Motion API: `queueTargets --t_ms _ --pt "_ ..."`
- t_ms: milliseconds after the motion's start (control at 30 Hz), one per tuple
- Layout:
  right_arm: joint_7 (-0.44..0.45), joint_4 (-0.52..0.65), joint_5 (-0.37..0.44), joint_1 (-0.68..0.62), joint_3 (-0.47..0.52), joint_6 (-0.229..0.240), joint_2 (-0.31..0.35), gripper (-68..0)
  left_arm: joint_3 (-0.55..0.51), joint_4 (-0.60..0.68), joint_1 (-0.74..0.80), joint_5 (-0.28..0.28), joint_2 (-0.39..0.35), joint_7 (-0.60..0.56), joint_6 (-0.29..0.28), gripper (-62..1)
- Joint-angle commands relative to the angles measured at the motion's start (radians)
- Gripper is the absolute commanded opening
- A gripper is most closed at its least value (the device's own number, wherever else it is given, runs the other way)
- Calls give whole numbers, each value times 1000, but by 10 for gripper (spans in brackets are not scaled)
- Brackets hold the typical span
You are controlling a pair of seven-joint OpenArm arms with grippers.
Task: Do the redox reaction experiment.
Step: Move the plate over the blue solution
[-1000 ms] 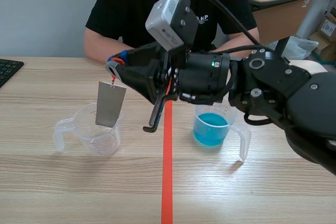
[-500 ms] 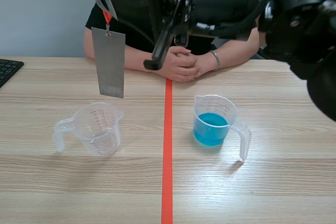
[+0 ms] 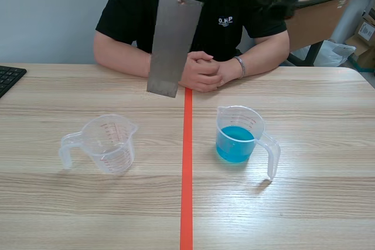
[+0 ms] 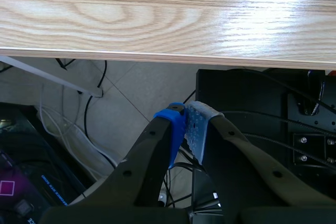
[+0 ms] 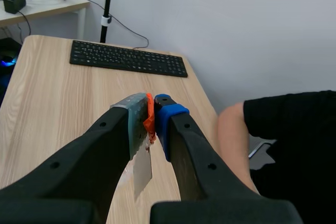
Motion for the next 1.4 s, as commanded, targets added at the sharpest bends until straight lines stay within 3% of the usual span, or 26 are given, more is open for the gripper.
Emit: queueTargets --t_ms 0,233,433,867,1100,1367 --pt "11 -2 24 -12 36 -5 37 -660 0 10 15 -2 5 -10 -1 -565" --pt "12 -2 82 -91 166 6 177 -660 0 10 14 -2 5 -6 -2 -565" --pt "16 -5 83 -166 239 6 235 -660 0 10 15 -2 5 -6 2 -564" --pt "88 -122 82 -185 256 6 248 -660 0 10 15 -2 5 -5 3 -564" --pt "118 -143 79 -182 216 6 248 -660 0 10 15 -2 2 5 5 -564" --pt "160 -143 50 -177 148 6 245 -660 0 26 55 -11 -84 26 -8 -564"
